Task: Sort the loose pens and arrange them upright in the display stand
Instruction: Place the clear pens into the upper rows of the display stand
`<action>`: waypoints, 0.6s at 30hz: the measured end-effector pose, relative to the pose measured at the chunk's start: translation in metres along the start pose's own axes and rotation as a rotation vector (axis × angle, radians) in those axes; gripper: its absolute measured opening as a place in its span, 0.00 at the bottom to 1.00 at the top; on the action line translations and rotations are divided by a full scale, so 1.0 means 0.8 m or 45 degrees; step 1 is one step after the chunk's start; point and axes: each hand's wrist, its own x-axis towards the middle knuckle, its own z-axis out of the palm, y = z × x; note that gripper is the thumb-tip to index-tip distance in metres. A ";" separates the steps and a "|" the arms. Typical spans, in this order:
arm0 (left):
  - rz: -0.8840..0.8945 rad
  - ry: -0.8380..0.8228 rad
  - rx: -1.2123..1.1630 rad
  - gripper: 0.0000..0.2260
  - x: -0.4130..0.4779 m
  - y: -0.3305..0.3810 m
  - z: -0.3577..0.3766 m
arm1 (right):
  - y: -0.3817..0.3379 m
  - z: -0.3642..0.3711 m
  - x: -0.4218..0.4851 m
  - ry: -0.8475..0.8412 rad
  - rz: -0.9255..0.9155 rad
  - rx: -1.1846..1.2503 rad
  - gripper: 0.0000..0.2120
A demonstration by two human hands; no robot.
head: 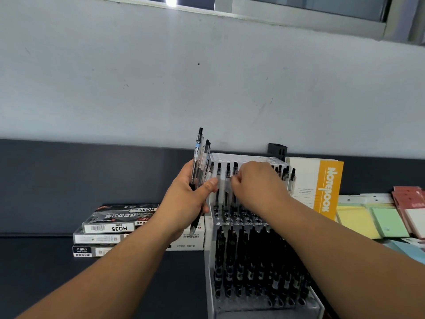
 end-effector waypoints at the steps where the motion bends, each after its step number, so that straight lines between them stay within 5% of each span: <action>1: -0.005 -0.003 0.009 0.15 0.000 0.000 0.001 | 0.000 -0.001 -0.002 0.010 -0.008 0.004 0.15; 8: -0.054 0.042 0.143 0.03 0.008 -0.008 0.007 | 0.006 -0.008 -0.004 -0.095 0.017 0.027 0.19; 18: -0.049 0.065 0.147 0.05 0.004 -0.004 0.014 | 0.018 -0.006 -0.024 -0.160 -0.012 0.257 0.22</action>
